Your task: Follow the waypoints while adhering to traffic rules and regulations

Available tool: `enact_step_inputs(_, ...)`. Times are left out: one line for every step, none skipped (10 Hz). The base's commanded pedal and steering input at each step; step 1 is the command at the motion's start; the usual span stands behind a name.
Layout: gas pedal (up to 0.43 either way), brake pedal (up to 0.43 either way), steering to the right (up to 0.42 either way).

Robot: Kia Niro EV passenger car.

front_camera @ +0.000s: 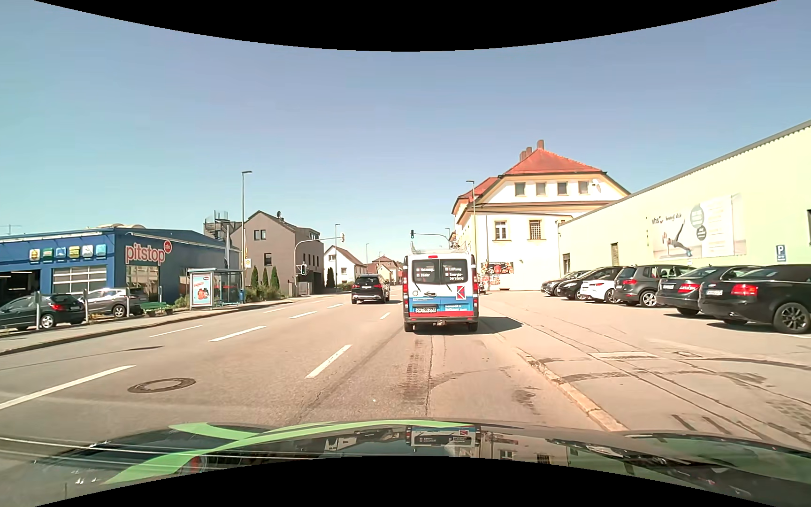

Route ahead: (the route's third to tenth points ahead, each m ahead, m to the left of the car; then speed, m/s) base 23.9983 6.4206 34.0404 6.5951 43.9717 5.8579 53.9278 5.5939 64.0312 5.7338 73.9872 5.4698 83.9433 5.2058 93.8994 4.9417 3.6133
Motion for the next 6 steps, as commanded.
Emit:
enact_step_inputs(0.138,0.0,-0.008)
enact_step_inputs(0.138,0.0,-0.008)
enact_step_inputs(0.138,0.0,-0.005)
enact_step_inputs(0.138,0.0,-0.004)
enact_step_inputs(0.15,0.0,-0.004)
enact_step_inputs(0.169,0.0,-0.006)
